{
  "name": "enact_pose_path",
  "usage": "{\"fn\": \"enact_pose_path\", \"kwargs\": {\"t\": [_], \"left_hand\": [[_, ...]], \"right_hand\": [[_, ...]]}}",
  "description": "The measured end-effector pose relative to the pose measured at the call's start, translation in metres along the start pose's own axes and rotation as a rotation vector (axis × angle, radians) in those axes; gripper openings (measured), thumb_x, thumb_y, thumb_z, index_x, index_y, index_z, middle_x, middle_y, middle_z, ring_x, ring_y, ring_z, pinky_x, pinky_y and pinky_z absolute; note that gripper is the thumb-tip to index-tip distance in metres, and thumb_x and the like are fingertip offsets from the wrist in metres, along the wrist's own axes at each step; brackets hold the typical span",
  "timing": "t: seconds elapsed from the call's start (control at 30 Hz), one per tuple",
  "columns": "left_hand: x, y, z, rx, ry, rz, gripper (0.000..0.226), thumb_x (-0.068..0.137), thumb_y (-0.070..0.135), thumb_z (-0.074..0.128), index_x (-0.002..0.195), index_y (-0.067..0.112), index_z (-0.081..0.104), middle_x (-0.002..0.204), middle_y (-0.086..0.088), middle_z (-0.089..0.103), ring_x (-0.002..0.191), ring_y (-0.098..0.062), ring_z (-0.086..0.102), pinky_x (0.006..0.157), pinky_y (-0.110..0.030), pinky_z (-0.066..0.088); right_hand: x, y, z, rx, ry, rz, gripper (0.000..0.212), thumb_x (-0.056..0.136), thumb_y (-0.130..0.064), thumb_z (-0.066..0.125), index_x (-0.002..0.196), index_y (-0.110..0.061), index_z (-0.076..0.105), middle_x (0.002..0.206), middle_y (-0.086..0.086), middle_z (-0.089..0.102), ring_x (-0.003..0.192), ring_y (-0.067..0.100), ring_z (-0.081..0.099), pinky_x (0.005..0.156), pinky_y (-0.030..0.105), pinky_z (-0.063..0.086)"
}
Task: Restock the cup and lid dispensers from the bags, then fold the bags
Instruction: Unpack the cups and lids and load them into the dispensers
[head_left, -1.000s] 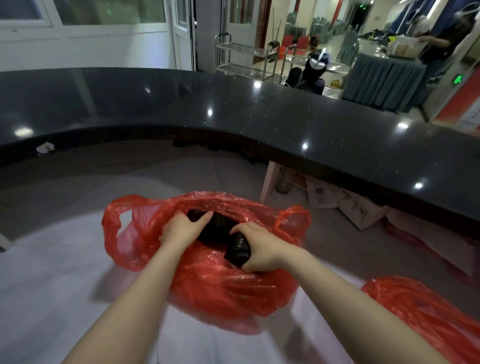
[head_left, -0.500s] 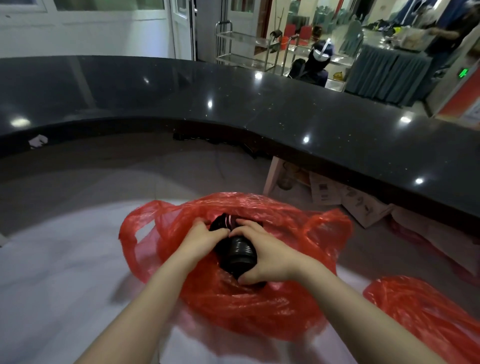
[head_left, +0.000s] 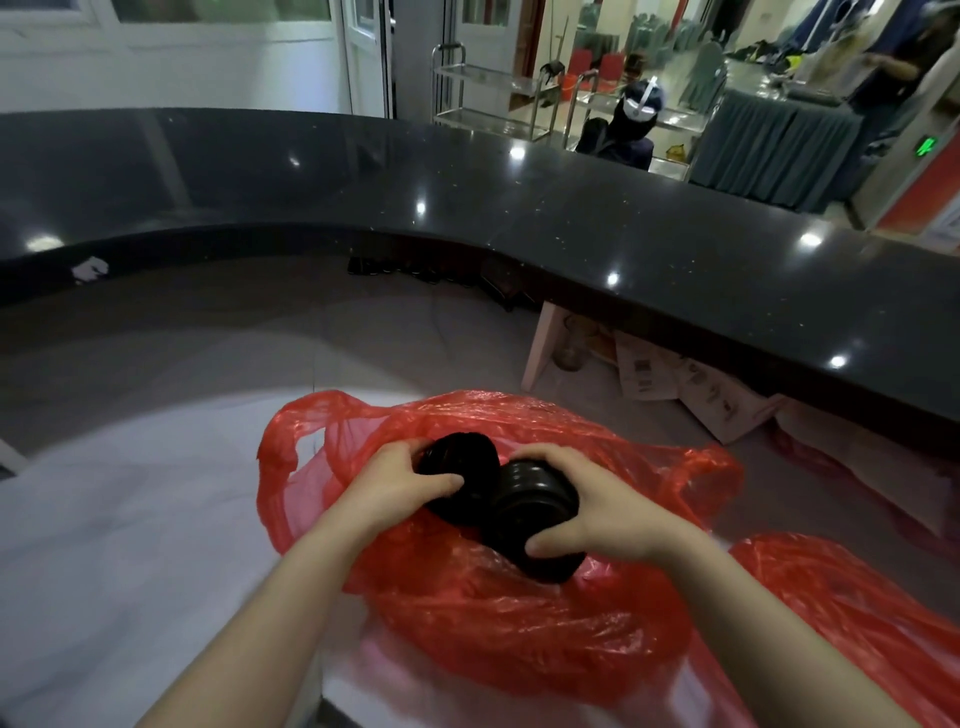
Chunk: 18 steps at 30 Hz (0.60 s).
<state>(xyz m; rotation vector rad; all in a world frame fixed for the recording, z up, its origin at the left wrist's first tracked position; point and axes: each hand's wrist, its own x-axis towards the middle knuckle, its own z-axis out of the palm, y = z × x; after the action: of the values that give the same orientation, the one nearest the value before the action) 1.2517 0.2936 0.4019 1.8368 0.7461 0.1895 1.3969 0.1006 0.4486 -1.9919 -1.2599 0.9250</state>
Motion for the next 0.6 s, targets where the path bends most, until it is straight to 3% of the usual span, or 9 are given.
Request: {"fn": "enact_pose_path", "kwargs": {"t": [0.07,0.13,0.2,0.27,0.37,0.47,0.53,0.6], "left_hand": [[-0.007,0.004,-0.003,0.006,0.023,0.047,0.063,0.060,0.040,0.075,0.118,0.024,0.058,0.107,0.014,0.064,0.101,-0.005,0.062,0.088,-0.022,0.046],[-0.013,0.009,-0.002,-0.034,0.064,0.041,0.081,0.059,0.043,0.077,0.131,0.018,0.049,0.117,0.007,0.061,0.106,-0.009,0.059,0.095,-0.027,0.046],[-0.020,0.016,0.004,-0.087,0.100,0.042,0.086,0.066,0.036,0.083,0.138,0.015,0.042,0.123,0.003,0.058,0.108,-0.011,0.059,0.097,-0.030,0.046],[-0.027,0.024,0.014,-0.125,0.103,0.107,0.077,0.067,0.034,0.083,0.134,0.022,0.048,0.120,0.010,0.062,0.108,-0.008,0.061,0.096,-0.026,0.046],[-0.034,0.031,0.029,-0.195,0.142,0.167,0.053,0.065,0.038,0.079,0.113,0.036,0.057,0.103,0.017,0.068,0.098,0.002,0.063,0.084,-0.016,0.049],[-0.034,0.028,0.035,-0.273,0.269,0.106,0.049,0.071,0.028,0.081,0.109,0.034,0.050,0.103,0.012,0.065,0.097,-0.002,0.062,0.083,-0.021,0.049],[-0.033,0.025,0.036,-0.322,0.294,0.093,0.049,0.074,0.025,0.079,0.112,0.031,0.049,0.105,0.008,0.066,0.098,-0.007,0.063,0.087,-0.027,0.049],[-0.034,0.022,0.035,-0.367,0.281,0.102,0.046,0.077,0.026,0.077,0.114,0.030,0.050,0.104,0.007,0.067,0.096,-0.006,0.065,0.086,-0.026,0.050]], "right_hand": [[-0.005,-0.003,-0.004,0.069,0.144,-0.008,0.074,0.055,-0.037,0.080,0.118,-0.051,0.044,0.123,-0.017,0.051,0.113,0.006,0.055,0.089,0.023,0.048],[-0.006,-0.006,-0.002,0.083,0.416,-0.005,0.072,0.054,-0.038,0.081,0.115,-0.050,0.044,0.119,-0.017,0.053,0.107,0.004,0.055,0.085,0.021,0.045],[-0.003,-0.010,0.007,0.042,0.693,0.032,0.078,0.058,-0.036,0.084,0.121,-0.047,0.040,0.118,-0.016,0.046,0.105,0.004,0.049,0.086,0.020,0.039],[0.002,-0.013,0.018,-0.043,0.845,0.068,0.086,0.062,-0.034,0.084,0.133,-0.038,0.036,0.119,-0.014,0.039,0.111,0.007,0.043,0.092,0.021,0.036],[0.007,-0.020,0.034,-0.078,0.905,0.037,0.091,0.066,-0.046,0.079,0.141,-0.032,0.030,0.121,-0.017,0.032,0.116,0.002,0.034,0.098,0.022,0.030],[0.006,-0.027,0.050,0.025,0.789,-0.069,0.086,0.080,-0.065,0.052,0.150,-0.026,0.020,0.135,-0.015,0.032,0.126,-0.002,0.028,0.103,0.015,0.022],[0.004,-0.027,0.056,0.026,0.727,-0.132,0.076,0.088,-0.049,0.052,0.151,-0.022,0.020,0.143,-0.016,0.031,0.132,-0.004,0.026,0.104,0.006,0.018],[0.002,-0.025,0.058,-0.037,0.724,-0.160,0.067,0.089,-0.025,0.063,0.147,-0.017,0.031,0.142,-0.011,0.039,0.132,0.003,0.034,0.106,0.010,0.026]]}}
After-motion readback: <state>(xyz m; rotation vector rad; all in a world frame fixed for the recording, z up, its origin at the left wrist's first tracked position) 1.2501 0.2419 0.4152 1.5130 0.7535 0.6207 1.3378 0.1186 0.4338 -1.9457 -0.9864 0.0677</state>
